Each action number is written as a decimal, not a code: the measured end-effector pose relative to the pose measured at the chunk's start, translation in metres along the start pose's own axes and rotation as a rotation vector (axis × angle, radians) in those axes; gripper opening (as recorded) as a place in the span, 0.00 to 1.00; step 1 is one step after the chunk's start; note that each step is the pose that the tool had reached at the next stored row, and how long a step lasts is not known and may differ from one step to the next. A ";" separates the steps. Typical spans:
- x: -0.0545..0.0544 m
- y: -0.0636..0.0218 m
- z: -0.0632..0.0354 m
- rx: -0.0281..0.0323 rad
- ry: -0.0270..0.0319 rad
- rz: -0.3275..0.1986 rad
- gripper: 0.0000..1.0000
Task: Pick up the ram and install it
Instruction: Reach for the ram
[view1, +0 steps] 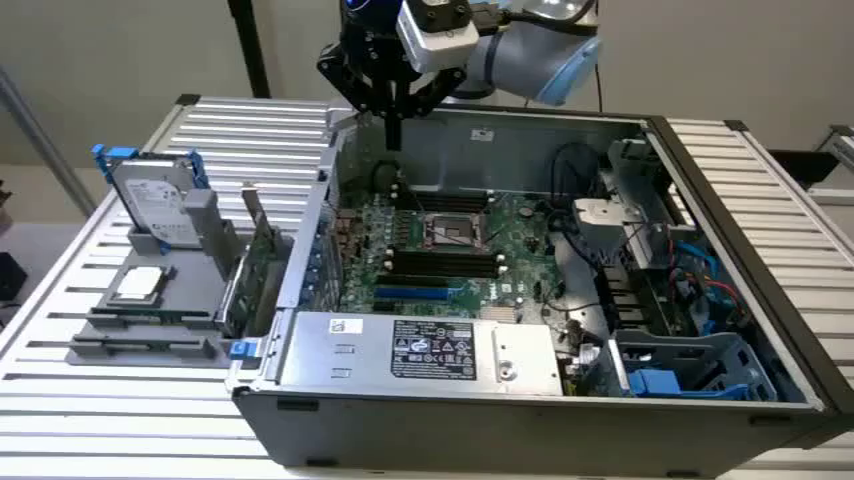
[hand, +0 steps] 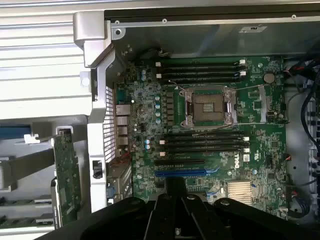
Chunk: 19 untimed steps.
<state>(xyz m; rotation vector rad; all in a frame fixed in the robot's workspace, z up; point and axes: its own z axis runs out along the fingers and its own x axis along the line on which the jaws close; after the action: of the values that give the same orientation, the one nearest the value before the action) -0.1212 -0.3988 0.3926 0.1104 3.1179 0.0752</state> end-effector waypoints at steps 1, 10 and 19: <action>0.000 0.0000 0.0000 0.0000 0.0000 0.000 0.00; 0.000 0.0000 -0.0005 0.0001 0.0000 0.000 0.00; 0.016 -0.0118 -0.0014 0.0002 0.0001 0.000 0.00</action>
<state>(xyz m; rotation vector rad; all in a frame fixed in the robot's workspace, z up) -0.1380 -0.4095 0.3932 0.1105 3.1180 0.0749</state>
